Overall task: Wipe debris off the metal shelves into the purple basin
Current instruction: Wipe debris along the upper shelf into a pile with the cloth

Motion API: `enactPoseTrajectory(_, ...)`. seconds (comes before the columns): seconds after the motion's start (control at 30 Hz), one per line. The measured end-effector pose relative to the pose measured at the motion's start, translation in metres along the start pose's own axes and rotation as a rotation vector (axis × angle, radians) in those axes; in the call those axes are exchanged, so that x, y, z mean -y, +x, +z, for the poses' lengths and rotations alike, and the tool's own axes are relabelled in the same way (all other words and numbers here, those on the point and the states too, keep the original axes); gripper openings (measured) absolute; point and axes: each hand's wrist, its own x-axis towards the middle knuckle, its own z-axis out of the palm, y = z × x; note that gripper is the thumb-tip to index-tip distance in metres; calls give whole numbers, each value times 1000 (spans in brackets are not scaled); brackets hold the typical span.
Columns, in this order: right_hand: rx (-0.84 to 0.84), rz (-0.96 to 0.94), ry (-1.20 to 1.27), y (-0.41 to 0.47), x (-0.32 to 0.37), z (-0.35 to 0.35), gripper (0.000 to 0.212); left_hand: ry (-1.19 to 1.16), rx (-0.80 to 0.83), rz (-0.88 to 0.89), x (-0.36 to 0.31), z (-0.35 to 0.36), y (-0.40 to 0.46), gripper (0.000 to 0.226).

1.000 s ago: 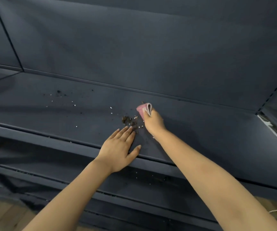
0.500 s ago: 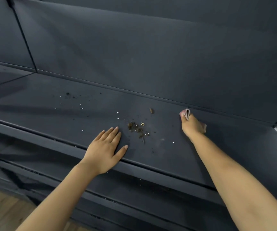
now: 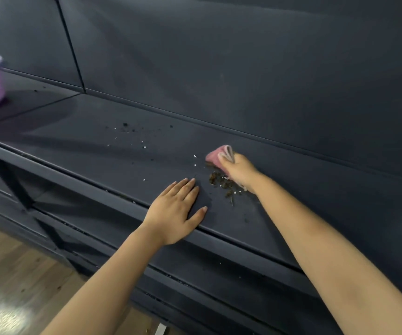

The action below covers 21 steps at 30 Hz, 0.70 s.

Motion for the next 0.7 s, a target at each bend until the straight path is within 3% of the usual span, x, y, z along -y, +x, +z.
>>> enactPoseTrajectory(0.07, 68, -52, -48, -7, 5, 11, 73, 4, 0, 2, 0, 1, 1, 98)
enactPoseTrajectory(0.17, 37, -88, -9, -38, 34, 10, 41, 12, 1, 6, 0, 1, 1, 99)
enactPoseTrajectory(0.23, 3, -81, 66, -44, 37, 0, 32, 19, 0, 3, 0, 2, 0, 100)
enactPoseTrajectory(0.47, -347, 6, 57, -79, 16, -78, 36, 12, 2, -2, 0, 3, 0, 104)
enactPoseTrajectory(0.7, -370, 264, -218, -121, -46, -97, 41, 17, -2, 5, -2, 2, 0, 106)
